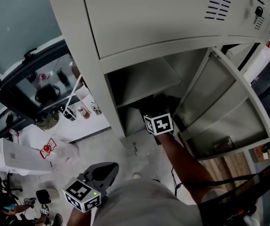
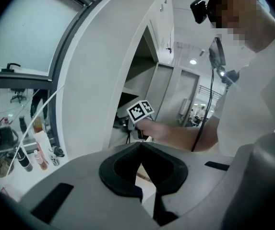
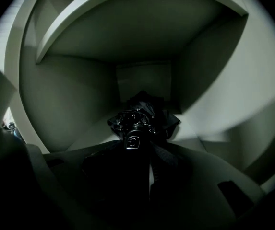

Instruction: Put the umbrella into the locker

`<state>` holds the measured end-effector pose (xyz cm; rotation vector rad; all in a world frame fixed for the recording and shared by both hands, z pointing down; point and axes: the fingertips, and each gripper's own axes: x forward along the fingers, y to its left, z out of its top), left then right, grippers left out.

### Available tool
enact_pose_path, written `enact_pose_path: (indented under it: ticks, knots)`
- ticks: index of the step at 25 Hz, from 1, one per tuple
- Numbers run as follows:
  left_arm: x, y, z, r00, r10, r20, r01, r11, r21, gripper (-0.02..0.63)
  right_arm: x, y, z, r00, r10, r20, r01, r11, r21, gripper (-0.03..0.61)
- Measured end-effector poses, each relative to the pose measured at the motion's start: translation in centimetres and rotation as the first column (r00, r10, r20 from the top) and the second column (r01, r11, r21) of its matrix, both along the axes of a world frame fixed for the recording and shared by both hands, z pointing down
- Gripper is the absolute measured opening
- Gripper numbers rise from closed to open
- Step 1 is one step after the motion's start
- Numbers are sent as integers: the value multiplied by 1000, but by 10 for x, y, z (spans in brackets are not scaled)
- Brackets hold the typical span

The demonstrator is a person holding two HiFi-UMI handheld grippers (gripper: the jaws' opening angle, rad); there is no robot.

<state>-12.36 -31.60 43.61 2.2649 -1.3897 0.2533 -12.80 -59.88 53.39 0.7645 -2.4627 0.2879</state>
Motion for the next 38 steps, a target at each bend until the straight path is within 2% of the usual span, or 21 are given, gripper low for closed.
enact_pose_path:
  ticks: [4,12,21,30,34,38]
  knots:
    - [-3,4,1,1000,4,1,-4,1000,2,9,-2,1,2,1000,-9,-7,9,999,-31,160]
    - [-9,23,4,999,30,-9,-31,999,-12,9,9,7,-7,1000,8,9,-7,1000,-23,193]
    - [-14,58,0,992,126,-23,-126,992,-3,9,48,44,-19,994,105,-3,-105,994,-11,193]
    - [-17,111,3,968,248,-28,-248,969,12,9,90,121,-24,978,208,3,-208,978,12,192]
    - [-23,137,5,958,284,-35,-284,959,7,9,101,172,-11,974,226,-7,-226,974,-23,192]
    - [-27,158,9,949,312,-42,-312,950,9,9,104,224,-2,975,221,-18,-222,974,-47,150]
